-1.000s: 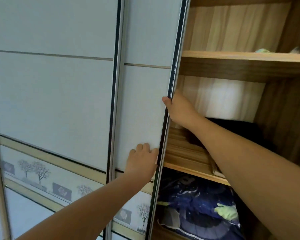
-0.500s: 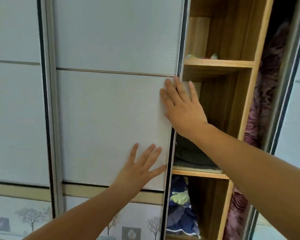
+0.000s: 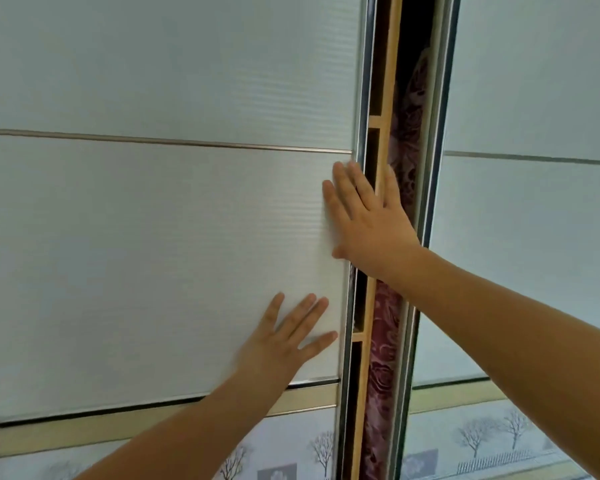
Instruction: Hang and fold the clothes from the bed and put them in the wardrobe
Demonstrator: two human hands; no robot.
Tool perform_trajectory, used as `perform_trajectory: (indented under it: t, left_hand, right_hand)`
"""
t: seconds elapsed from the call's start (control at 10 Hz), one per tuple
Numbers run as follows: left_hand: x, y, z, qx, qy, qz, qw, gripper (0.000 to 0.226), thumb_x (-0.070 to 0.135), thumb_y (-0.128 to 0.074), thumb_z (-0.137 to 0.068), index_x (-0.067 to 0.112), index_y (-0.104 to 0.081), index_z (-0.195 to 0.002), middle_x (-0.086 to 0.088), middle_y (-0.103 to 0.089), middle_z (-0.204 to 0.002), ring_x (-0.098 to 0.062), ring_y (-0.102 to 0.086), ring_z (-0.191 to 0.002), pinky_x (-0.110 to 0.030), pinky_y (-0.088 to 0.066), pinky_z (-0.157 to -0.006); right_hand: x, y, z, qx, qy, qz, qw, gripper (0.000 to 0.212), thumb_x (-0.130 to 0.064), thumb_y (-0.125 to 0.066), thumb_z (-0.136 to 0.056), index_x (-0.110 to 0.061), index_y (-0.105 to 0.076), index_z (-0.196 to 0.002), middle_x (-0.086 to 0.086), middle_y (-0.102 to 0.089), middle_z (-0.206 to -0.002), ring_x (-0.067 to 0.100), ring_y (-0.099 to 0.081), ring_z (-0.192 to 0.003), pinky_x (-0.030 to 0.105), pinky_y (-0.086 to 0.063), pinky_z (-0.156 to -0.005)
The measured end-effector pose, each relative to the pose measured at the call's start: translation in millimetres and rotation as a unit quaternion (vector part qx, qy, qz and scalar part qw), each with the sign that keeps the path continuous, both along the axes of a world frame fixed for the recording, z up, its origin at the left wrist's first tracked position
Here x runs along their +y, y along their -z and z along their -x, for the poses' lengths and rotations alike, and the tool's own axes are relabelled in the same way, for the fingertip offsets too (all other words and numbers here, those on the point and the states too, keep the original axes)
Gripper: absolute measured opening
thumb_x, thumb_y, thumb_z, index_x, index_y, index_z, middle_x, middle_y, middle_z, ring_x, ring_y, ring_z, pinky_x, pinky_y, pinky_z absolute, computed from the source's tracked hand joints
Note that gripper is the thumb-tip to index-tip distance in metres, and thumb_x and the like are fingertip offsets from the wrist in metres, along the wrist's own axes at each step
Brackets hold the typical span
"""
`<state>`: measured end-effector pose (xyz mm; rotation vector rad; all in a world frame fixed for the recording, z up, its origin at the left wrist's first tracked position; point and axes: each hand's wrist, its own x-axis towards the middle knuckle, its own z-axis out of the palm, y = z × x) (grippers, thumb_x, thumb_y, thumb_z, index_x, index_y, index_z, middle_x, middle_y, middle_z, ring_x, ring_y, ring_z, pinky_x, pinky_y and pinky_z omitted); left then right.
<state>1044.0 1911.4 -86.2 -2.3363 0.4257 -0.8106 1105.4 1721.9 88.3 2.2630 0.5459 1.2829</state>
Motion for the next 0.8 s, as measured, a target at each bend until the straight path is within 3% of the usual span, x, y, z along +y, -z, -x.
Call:
perform_trajectory:
  t: [0.2, 0.4, 0.6, 0.7, 0.8]
  left_hand:
    - [-38.2, -2.5, -17.0, 0.018, 0.024, 0.012, 0.999, 0.088, 0.014, -0.046, -0.102, 0.03, 0.02, -0.157, -0.018, 0.046, -0.153, -0.039, 0.044, -0.139, -0.069, 0.029, -0.103]
    - [-62.9, -4.9, -24.2, 0.024, 0.021, -0.002, 0.999, 0.091, 0.019, -0.051, -0.1, 0.028, 0.02, -0.158, -0.02, 0.045, -0.153, -0.041, 0.041, -0.14, -0.069, 0.025, -0.107]
    - [-74.4, -6.6, -26.8, 0.03, 0.002, -0.026, 0.999, 0.098, 0.026, -0.058, -0.096, 0.029, 0.018, -0.158, -0.022, 0.047, -0.151, -0.043, 0.044, -0.138, -0.07, 0.026, -0.106]
    - [-74.3, -10.2, -23.3, 0.042, 0.013, -0.03, 0.999, 0.098, 0.031, -0.062, -0.093, 0.029, 0.009, -0.16, -0.023, 0.043, -0.153, -0.043, 0.039, -0.142, -0.07, 0.019, -0.112]
    - [-65.0, -11.7, -14.5, 0.111, 0.073, 0.055, 0.99, 0.084, 0.035, -0.057, -0.096, 0.028, -0.005, -0.161, -0.017, 0.032, -0.161, -0.033, 0.029, -0.15, -0.056, 0.01, -0.122]
  right_hand:
    - [-28.6, 1.8, -2.6, -0.007, 0.056, 0.006, 0.998, 0.101, -0.063, -0.038, -0.097, -0.005, 0.02, -0.156, 0.023, 0.025, -0.163, 0.037, 0.023, -0.152, 0.069, 0.007, -0.116]
    - [-48.1, 3.3, -6.2, 0.001, 0.055, -0.013, 0.998, 0.086, -0.043, -0.039, -0.104, -0.001, 0.014, -0.157, 0.024, 0.018, -0.165, 0.038, 0.016, -0.153, 0.06, 0.005, -0.122]
    - [-57.1, 8.1, -6.1, 0.003, 0.053, -0.007, 0.999, 0.08, -0.039, -0.035, -0.105, 0.002, 0.011, -0.157, 0.027, 0.013, -0.165, 0.04, 0.012, -0.154, 0.054, 0.004, -0.124]
    - [-55.8, 10.5, 1.8, 0.043, 0.04, -0.025, 0.998, 0.081, -0.034, -0.04, -0.105, 0.0, 0.011, -0.157, 0.026, 0.014, -0.165, 0.039, 0.012, -0.154, 0.052, 0.005, -0.125]
    - [-55.3, 21.0, 15.9, 0.139, -0.035, -0.057, 0.988, 0.079, -0.031, -0.051, -0.103, -0.007, -0.003, -0.16, 0.022, 0.005, -0.167, 0.037, 0.003, -0.155, 0.05, -0.009, -0.126]
